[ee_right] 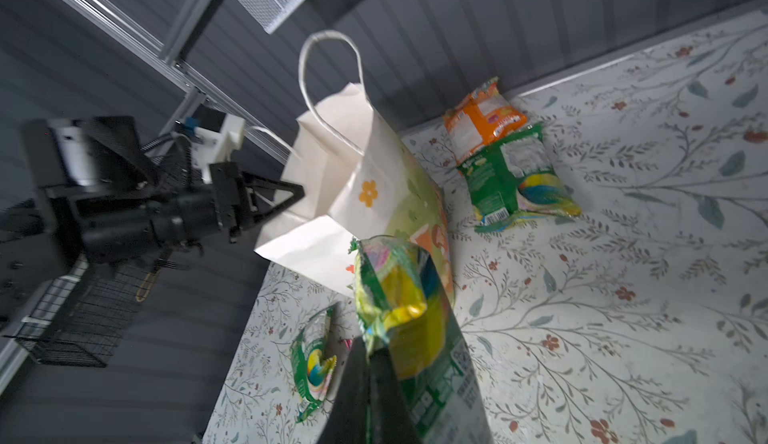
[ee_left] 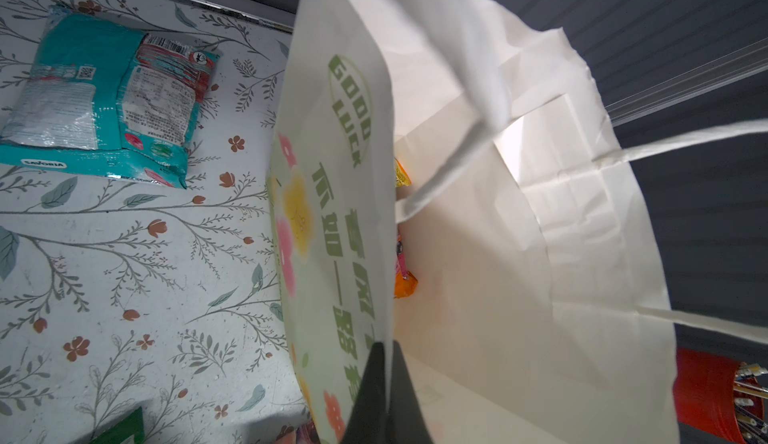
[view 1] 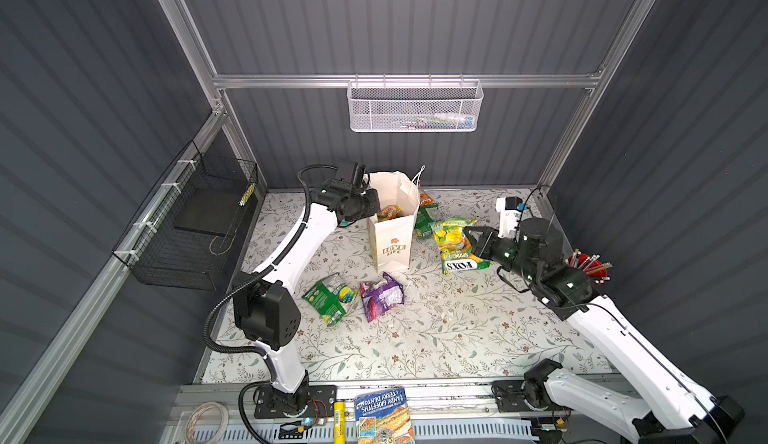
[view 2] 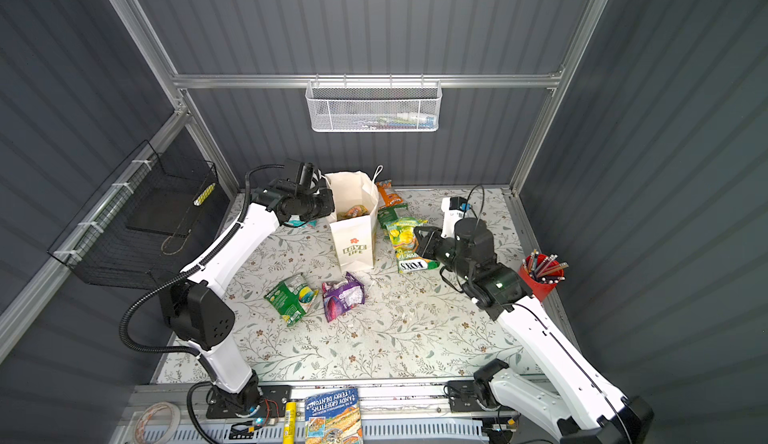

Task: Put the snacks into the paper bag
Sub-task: 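Lift the Spring Tea packet with the right gripper over the bag opening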

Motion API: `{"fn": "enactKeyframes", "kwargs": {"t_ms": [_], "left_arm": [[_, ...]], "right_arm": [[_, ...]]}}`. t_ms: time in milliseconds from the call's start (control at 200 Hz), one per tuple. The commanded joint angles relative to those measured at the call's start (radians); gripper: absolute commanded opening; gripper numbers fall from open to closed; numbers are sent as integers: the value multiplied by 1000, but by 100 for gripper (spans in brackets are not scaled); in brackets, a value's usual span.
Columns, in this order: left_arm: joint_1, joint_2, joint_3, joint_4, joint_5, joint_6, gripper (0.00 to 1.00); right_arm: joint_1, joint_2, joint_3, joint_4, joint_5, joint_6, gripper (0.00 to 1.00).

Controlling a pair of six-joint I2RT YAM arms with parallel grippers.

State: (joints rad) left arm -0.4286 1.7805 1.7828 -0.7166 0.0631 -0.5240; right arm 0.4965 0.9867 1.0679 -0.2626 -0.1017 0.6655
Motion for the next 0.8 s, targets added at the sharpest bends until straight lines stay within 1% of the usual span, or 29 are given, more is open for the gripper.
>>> {"fn": "enactKeyframes", "kwargs": {"t_ms": [0, 110, 120, 130, 195, 290, 360, 430, 660, 796], "left_arm": [[1, 23, 9, -33, 9, 21, 0], [1, 25, 6, -30, 7, 23, 0], [0, 25, 7, -30, 8, 23, 0], [1, 26, 7, -32, 9, 24, 0], [1, 29, 10, -34, 15, 23, 0], [1, 28, 10, -33, 15, 24, 0], [0, 25, 9, -33, 10, 25, 0], [1, 25, 11, -34, 12, 25, 0], [1, 26, 12, -35, 18, 24, 0], [1, 22, 11, -34, 12, 25, 0]], "right_arm": [[5, 38, 138, 9, -29, -31, 0], [19, 124, 305, -20, -17, -61, 0], [20, 159, 328, -29, -13, -64, 0], [20, 163, 336, -31, -12, -64, 0], [24, 234, 428, -41, -32, -66, 0], [45, 306, 516, -21, -8, -78, 0], [54, 378, 602, -30, -27, -78, 0], [70, 446, 687, -42, -20, -90, 0], [120, 672, 932, -52, 34, -150, 0], [128, 803, 1058, -54, 21, -155, 0]]}}
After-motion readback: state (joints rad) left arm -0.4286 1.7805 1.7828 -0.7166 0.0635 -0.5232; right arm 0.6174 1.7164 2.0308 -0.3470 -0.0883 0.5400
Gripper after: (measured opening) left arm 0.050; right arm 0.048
